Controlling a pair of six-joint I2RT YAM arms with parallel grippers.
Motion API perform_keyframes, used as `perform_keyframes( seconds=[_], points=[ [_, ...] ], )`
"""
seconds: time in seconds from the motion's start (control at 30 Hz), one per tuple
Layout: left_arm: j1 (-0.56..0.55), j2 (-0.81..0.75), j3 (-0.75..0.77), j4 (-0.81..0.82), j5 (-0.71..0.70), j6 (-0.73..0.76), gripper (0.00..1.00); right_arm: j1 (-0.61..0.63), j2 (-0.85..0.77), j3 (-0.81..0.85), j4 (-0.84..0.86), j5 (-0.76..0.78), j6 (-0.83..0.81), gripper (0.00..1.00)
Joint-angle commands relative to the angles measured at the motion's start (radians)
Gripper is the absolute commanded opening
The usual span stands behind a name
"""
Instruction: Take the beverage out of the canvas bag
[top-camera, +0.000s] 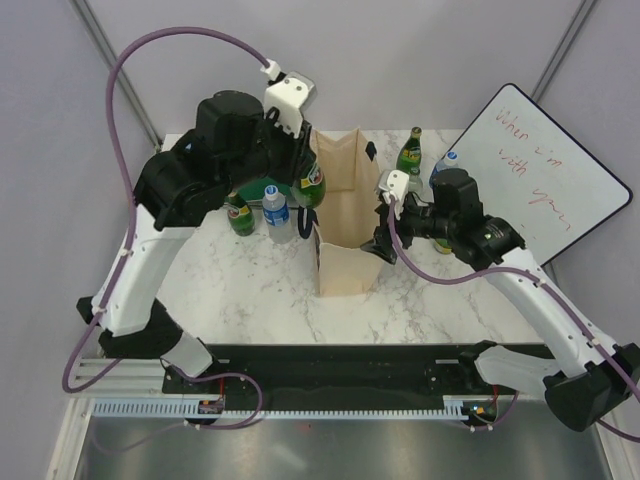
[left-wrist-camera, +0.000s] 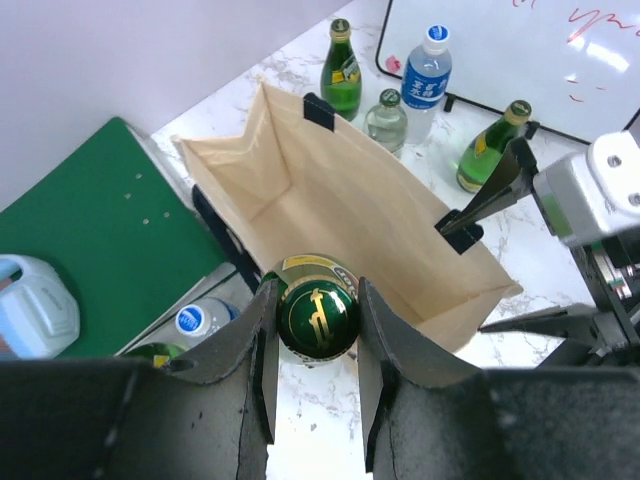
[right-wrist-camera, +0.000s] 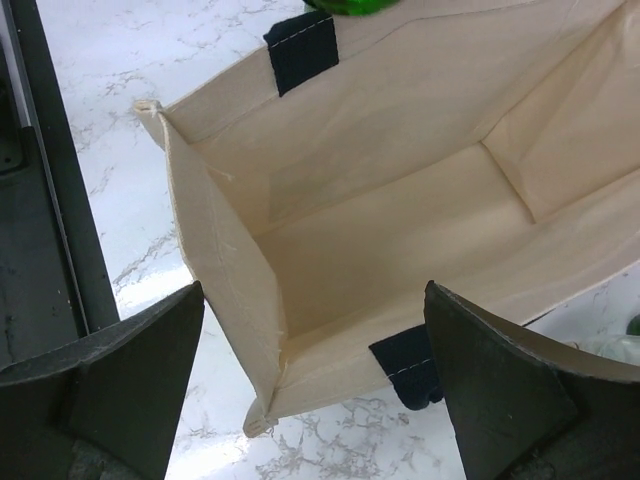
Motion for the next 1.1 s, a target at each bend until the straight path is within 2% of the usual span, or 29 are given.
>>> perform_keyframes(
  seconds=[0.0, 0.17, 0.37, 0.4, 0.6, 0.9, 1.07],
  points=[
    [0.022, -0.165, -0.104, 0.229, -0.096, 0.048, 0.02, -0.011, 0.021, 0.058, 0.074, 0.014, 0.044, 0.98],
    [0.045, -0.304, -0.334, 0.345, -0.119, 0.019, 0.02, -0.011, 0.051, 0.085, 0.085, 0.014, 0.049, 0.98],
    [0.116, -0.515, -0.733, 0.564, -0.131, -0.035, 0.02, -0.013, 0.083, 0.114, 0.09, 0.008, 0.049, 0.98],
    [0.149, -0.54, -0.841, 0.593, -0.126, -0.043, 0.02, -0.013, 0.087, 0.117, 0.091, 0.008, 0.047, 0.98],
    [0.306, -0.693, -1.188, 0.788, -0.056, -0.084, 0.02, -0.013, 0.105, 0.134, 0.093, 0.005, 0.046, 0.98],
    [0.432, -0.715, -1.442, 0.978, -0.017, -0.073, 0.02, -0.013, 0.122, 0.136, 0.097, 0.005, 0.05, 0.98],
    [0.508, -0.684, -1.512, 1.084, 0.025, -0.089, 0.02, -0.013, 0.123, 0.13, 0.096, 0.008, 0.047, 0.98]
  ],
)
